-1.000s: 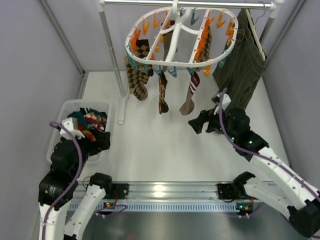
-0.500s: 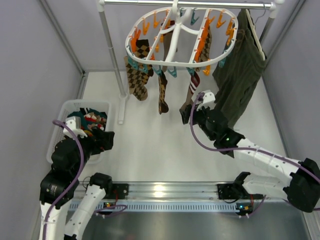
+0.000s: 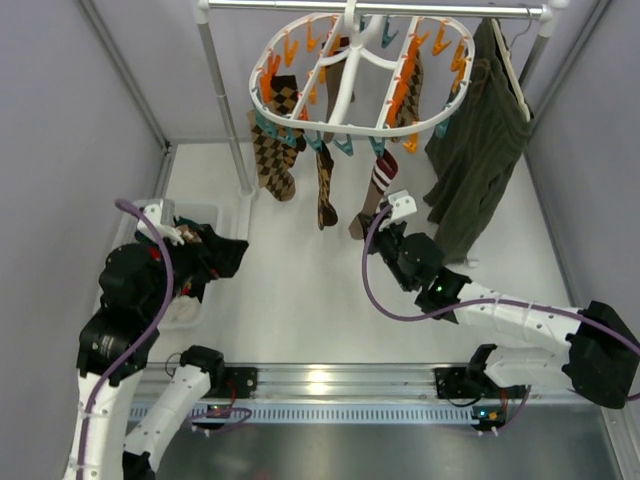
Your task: Remove the socks clipped to the hanger
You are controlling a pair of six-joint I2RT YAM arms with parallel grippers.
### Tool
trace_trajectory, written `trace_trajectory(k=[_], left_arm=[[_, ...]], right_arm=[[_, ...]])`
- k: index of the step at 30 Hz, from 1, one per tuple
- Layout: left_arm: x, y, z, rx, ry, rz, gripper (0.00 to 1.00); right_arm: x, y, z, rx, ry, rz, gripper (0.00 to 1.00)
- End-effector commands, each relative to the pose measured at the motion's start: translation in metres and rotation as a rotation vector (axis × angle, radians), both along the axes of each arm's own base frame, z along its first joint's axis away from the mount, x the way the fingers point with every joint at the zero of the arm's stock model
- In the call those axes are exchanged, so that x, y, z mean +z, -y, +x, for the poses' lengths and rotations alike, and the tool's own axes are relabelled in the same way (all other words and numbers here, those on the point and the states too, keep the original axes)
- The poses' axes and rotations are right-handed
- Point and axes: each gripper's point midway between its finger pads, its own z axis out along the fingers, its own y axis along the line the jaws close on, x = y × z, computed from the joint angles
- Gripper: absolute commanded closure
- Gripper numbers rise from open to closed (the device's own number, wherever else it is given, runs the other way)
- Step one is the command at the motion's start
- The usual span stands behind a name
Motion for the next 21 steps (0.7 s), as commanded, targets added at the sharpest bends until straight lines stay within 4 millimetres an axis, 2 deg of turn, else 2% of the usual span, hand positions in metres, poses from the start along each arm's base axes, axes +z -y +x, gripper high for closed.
trace_trajectory(k=[1,2,3,4,6,9,10,12,14,15,18,19,20,21], left_arm=[[0.068,0.033,0.018,-0.150,0.160,-0.096,0.01],[0.074,0.038,0.022,-0.168,0.156,-0.109,0.01],[0.095,0.042,0.019,-0.189,0.184,-0.135,0.01],[0.097,0.046,0.028,-0.196,0.170,-0.139,0.01],[0.123,0.046,0.029,-0.198,0.225,-0.152,0.01],[0.139,0.053,0.041,-0.219,0.242,-0.163,0.01],[0.153,0.057,0.037,-0.250,0.271,-0.172,0.01],[0.165,0.065,0.045,-0.283,0.301,-0.196,0.01],[0.171,0.076,0.048,-0.341,0.328,-0.223,0.01],[0.183,0.079,0.050,-0.351,0.382,-0.234,0.01],[0.186,0.098,0.067,-0.373,0.391,-0.215,0.01],[0.185,0.116,0.063,-0.421,0.391,-0.210,0.01],[0.185,0.119,0.070,-0.383,0.416,-0.168,0.01],[0.175,0.132,0.080,-0.384,0.399,-0.139,0.02]], right_arm=[[0.021,-0.010,-0.008,-0.018,0.068,0.062,1.00],[0.020,-0.013,-0.011,-0.019,0.068,0.058,1.00],[0.021,-0.020,-0.017,-0.005,0.068,0.059,1.00],[0.020,-0.024,-0.020,0.006,0.066,0.059,1.00],[0.019,-0.034,-0.028,0.027,0.064,0.059,1.00],[0.024,-0.049,-0.042,0.070,0.063,0.073,1.00],[0.024,-0.053,-0.045,0.079,0.065,0.065,1.00],[0.027,-0.062,-0.053,0.103,0.069,0.072,1.00],[0.028,-0.066,-0.058,0.116,0.065,0.086,1.00],[0.028,-0.068,-0.060,0.124,0.063,0.092,1.00],[0.030,-0.068,-0.066,0.141,0.054,0.117,1.00],[0.032,-0.067,-0.067,0.144,0.054,0.129,1.00],[0.033,-0.066,-0.068,0.148,0.055,0.133,1.00],[0.035,-0.065,-0.070,0.155,0.056,0.140,1.00]])
